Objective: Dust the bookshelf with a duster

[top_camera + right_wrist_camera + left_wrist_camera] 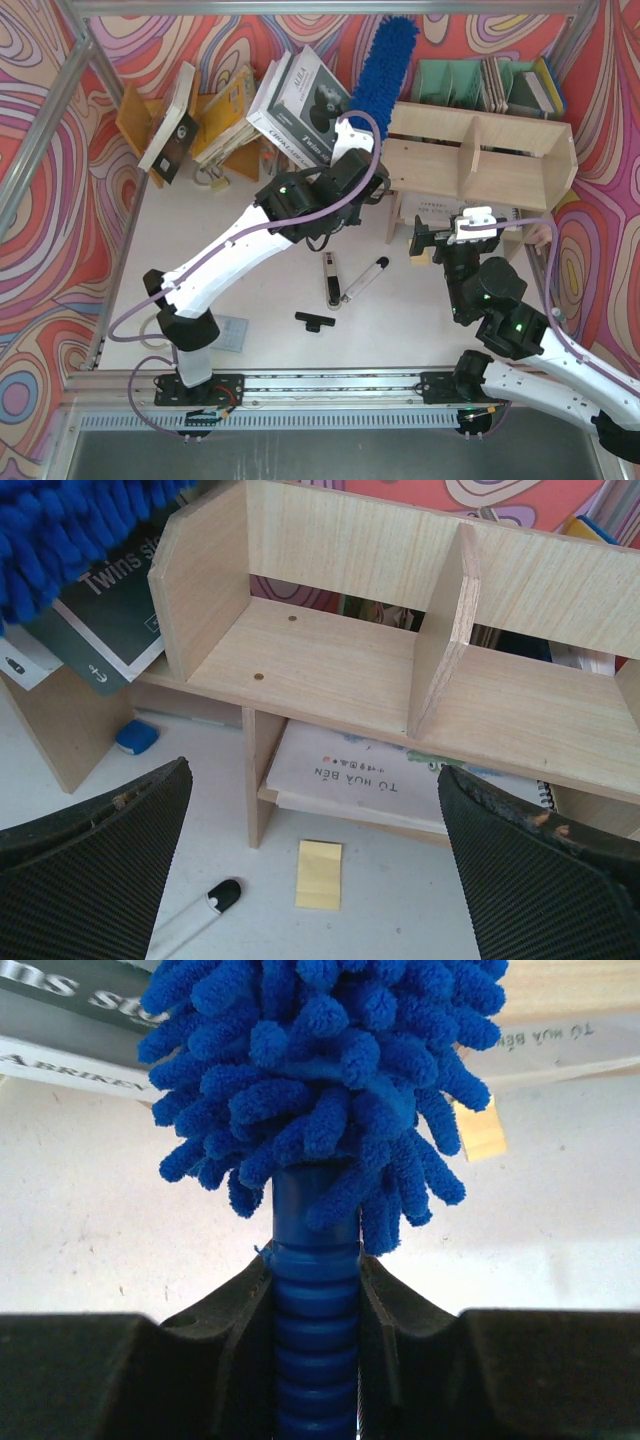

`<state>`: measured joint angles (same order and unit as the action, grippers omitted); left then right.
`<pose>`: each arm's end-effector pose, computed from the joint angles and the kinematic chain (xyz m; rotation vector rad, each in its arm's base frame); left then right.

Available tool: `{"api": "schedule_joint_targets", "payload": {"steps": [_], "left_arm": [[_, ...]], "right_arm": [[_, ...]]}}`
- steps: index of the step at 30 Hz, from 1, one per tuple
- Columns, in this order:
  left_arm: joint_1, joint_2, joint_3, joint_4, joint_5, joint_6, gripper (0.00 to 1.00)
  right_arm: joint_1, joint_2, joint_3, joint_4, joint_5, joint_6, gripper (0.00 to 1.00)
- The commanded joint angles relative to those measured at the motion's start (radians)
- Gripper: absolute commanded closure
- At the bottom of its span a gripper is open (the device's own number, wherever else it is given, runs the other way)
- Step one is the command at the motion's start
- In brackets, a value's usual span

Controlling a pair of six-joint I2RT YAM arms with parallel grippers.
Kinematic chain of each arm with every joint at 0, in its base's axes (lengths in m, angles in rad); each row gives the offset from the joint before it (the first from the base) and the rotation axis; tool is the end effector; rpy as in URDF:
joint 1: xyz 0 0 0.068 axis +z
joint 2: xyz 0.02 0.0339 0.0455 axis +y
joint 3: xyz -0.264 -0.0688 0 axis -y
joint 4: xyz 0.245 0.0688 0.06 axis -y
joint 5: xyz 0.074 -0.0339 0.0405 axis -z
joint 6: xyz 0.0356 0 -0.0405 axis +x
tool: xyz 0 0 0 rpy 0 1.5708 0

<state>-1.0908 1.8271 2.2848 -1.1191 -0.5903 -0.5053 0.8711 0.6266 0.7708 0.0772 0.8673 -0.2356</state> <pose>0.1847 -0.3119 0.4673 0.3067 2.0974 -0.2889 0.1075 0.0855 0.3842 -0.0409 1.4280 -0.0609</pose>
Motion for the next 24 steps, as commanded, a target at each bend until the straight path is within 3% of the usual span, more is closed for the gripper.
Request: {"api": "schedule_joint_targets", "payload": {"steps": [1, 12, 24], "left_arm": [[-0.004, 0.019, 0.029, -0.024, -0.007, -0.025, 1.00], [-0.003, -0.059, -0.152, 0.142, 0.014, 0.006, 1.00], [0.034, -0.081, -0.199, 0.178, 0.100, -0.011, 1.00]], "right_arm": [[-0.001, -0.012, 0.007, 0.013, 0.006, 0.005, 0.01], [-0.001, -0.007, 0.010, 0.006, 0.004, 0.010, 0.01], [0.000, -0.001, 0.010, 0.005, 0.009, 0.010, 0.01]]}}
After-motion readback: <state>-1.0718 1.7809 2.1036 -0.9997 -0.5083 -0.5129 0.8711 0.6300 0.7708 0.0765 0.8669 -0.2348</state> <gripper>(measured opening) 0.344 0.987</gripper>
